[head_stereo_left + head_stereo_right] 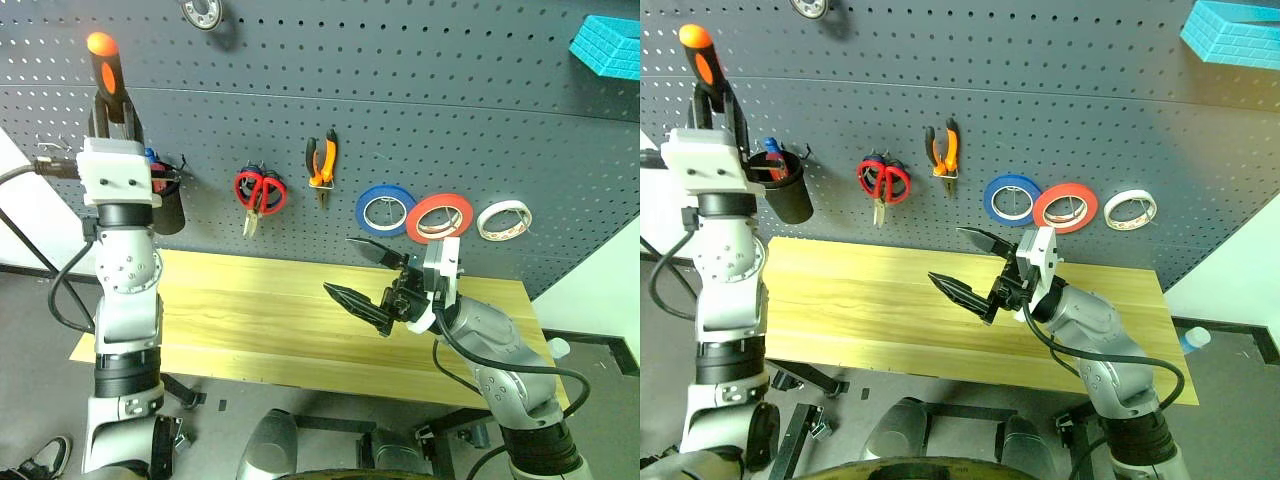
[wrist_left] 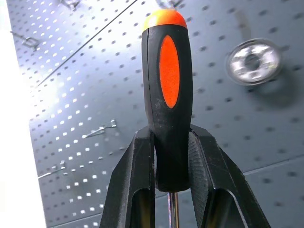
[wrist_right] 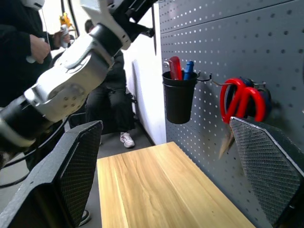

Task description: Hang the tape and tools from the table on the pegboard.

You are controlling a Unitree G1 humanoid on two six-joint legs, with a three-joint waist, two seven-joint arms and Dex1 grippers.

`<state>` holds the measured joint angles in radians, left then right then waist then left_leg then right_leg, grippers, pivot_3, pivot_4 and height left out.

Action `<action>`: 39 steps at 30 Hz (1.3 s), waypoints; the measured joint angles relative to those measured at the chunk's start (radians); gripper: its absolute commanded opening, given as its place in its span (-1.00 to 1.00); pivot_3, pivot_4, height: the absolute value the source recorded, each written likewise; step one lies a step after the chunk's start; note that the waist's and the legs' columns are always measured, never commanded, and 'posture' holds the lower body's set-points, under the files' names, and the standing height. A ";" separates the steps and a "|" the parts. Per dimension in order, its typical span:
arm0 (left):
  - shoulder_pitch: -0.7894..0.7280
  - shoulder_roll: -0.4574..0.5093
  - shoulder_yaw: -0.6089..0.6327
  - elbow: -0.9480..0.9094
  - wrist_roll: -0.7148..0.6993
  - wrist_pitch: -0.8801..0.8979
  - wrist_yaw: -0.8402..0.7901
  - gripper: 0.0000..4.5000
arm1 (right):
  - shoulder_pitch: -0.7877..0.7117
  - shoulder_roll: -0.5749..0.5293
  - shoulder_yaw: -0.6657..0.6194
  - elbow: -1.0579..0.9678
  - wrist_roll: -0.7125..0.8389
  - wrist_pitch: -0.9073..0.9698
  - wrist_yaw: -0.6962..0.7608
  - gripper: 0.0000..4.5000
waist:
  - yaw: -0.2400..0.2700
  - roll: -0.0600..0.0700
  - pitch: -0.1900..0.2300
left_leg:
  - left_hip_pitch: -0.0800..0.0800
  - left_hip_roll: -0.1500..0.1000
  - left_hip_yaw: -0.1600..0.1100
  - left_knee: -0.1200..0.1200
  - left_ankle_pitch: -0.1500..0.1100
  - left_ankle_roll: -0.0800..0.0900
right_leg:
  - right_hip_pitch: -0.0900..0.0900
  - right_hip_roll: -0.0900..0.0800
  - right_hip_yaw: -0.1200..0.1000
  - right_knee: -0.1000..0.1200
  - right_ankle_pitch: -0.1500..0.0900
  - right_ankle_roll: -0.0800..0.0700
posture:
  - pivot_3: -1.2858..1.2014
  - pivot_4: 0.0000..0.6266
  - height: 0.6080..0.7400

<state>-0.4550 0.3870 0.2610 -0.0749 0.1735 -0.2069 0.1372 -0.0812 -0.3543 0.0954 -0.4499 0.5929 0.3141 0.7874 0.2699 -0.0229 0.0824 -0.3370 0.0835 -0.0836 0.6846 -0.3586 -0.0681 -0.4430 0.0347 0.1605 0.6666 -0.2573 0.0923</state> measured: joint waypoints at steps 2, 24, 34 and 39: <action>-0.054 0.008 0.013 0.063 -0.018 0.001 0.003 -0.75 | 0.002 -0.001 0.001 -0.001 0.000 0.005 -0.003 1.00 | 0.005 0.000 -0.001 | 0.000 0.000 0.000 0.000 0.000 0.000 | 0.000 0.000 0.000 0.000 0.000 0.000 | 0.33 -0.93 0.04; -0.218 0.015 0.018 0.427 -0.119 -0.059 -0.040 -0.75 | 0.124 -0.046 -0.003 -0.145 0.049 0.094 -0.079 1.00 | 0.012 0.004 0.011 | 0.000 0.000 -0.001 0.000 0.000 0.000 | 0.000 0.000 0.000 0.000 -0.001 0.000 | 0.28 -0.63 0.04; -0.194 0.018 0.019 0.449 -0.120 -0.058 -0.040 -0.75 | 0.154 -0.079 -0.021 -0.150 0.084 0.120 -0.082 1.00 | 0.011 0.007 0.044 | 0.000 0.000 -0.001 0.000 0.000 0.000 | -0.001 0.000 0.000 0.000 -0.001 0.000 | 0.26 -0.53 0.04; -0.187 0.018 0.019 0.452 -0.120 -0.058 -0.035 -0.75 | 0.176 -0.097 -0.027 -0.166 0.098 0.125 -0.082 1.00 | 0.009 0.008 0.058 | -0.001 0.000 -0.001 0.000 0.000 0.000 | -0.002 0.000 0.000 0.000 -0.001 0.000 | 0.26 -0.51 0.04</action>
<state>-0.6419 0.4050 0.2803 0.3776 0.0536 -0.2646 0.1023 0.0953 -0.4513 0.0685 -0.6162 0.6907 0.4394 0.7055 0.2788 -0.0150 0.1401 -0.3377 0.0837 -0.0846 0.6845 -0.3586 -0.0683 -0.4448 0.0349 0.1601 0.6664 -0.2584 0.0927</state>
